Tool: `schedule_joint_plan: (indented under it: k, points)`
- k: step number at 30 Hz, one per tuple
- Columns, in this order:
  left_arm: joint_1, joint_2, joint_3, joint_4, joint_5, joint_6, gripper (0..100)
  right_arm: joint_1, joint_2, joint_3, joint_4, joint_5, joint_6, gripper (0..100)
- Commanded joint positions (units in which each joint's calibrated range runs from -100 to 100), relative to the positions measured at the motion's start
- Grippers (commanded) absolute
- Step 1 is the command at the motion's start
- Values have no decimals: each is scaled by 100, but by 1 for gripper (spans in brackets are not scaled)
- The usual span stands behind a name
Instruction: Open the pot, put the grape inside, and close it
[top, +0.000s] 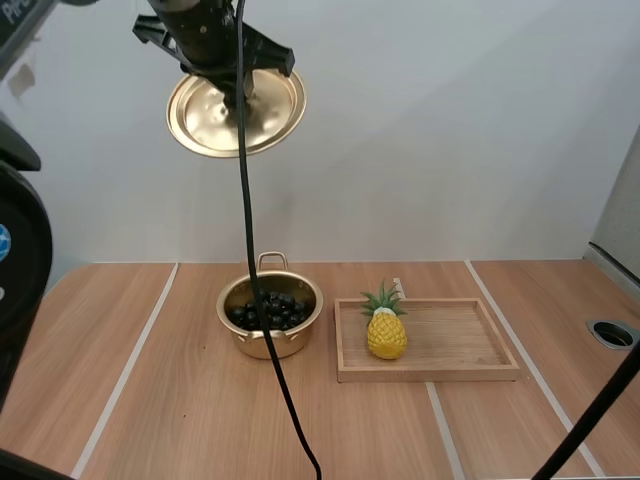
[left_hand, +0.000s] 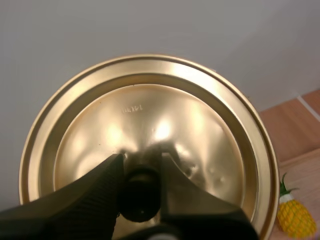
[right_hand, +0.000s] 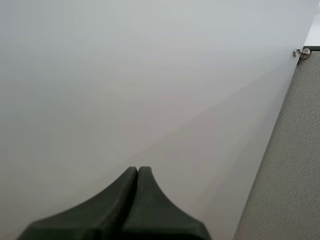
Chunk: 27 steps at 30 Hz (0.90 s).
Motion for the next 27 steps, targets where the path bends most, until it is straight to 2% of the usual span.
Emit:
schedule_joint_plan:
  k: [1, 9, 27]
  points:
    - [-7, -42, 430, -120, 0, -14, 0, -29, -68, -54, -54, 29, 10, 0]
    - [-7, -42, 1375, -167, -318, 57, 0, -29, -68, -54, -54, 29, 10, 0]
    - [-7, -42, 3301, -271, -2186, 234, 0, -29, -68, -54, -54, 84, 20, 0]
